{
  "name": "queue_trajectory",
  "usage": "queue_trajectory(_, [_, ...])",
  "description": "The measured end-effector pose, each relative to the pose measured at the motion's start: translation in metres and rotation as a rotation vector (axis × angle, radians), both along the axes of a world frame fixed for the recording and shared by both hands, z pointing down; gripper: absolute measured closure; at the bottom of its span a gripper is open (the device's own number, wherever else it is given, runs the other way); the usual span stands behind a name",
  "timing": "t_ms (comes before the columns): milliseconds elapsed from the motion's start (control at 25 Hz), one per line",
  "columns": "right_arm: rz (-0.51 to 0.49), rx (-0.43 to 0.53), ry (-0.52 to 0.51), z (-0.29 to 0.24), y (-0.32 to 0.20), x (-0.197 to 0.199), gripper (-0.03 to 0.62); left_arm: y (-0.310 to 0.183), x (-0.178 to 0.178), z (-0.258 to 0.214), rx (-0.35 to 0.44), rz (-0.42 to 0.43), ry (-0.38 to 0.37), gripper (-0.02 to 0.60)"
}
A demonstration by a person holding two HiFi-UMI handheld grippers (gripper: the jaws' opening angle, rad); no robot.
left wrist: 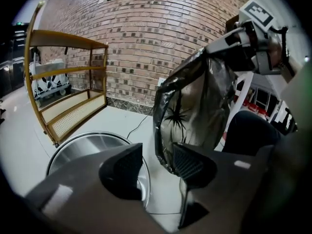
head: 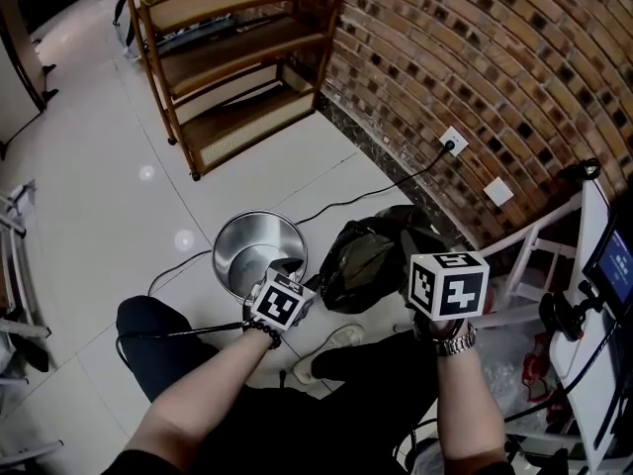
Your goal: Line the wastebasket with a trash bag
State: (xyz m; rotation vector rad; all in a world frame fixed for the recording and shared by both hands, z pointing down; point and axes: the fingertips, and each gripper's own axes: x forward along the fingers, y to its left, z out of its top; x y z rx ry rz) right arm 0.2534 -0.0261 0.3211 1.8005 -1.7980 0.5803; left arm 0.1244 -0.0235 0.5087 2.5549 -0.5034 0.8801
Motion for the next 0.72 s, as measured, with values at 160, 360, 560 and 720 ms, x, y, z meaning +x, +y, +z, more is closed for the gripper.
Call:
queue_trajectory(160, [-0.051, 0.058, 0.007, -0.042, 0.002, -0.018, 0.591, 0.007, 0.001, 0.007, -0.058, -0.018, 0.02, 0.394])
queue_trajectory(360, [-0.102, 0.119, 0.009, -0.077, 0.008, -0.038, 0.591, 0.013, -0.002, 0.007, -0.099, -0.051, 0.048, 0.39])
queue_trajectory(560, [-0.134, 0.16, -0.002, -0.101, 0.012, -0.051, 0.591, 0.019, -0.01, -0.009, -0.096, -0.052, 0.069, 0.428])
queue_trajectory(720, [-0.157, 0.191, -0.013, -0.116, 0.014, -0.06, 0.591, 0.014, -0.032, -0.038, -0.041, -0.061, 0.099, 0.572])
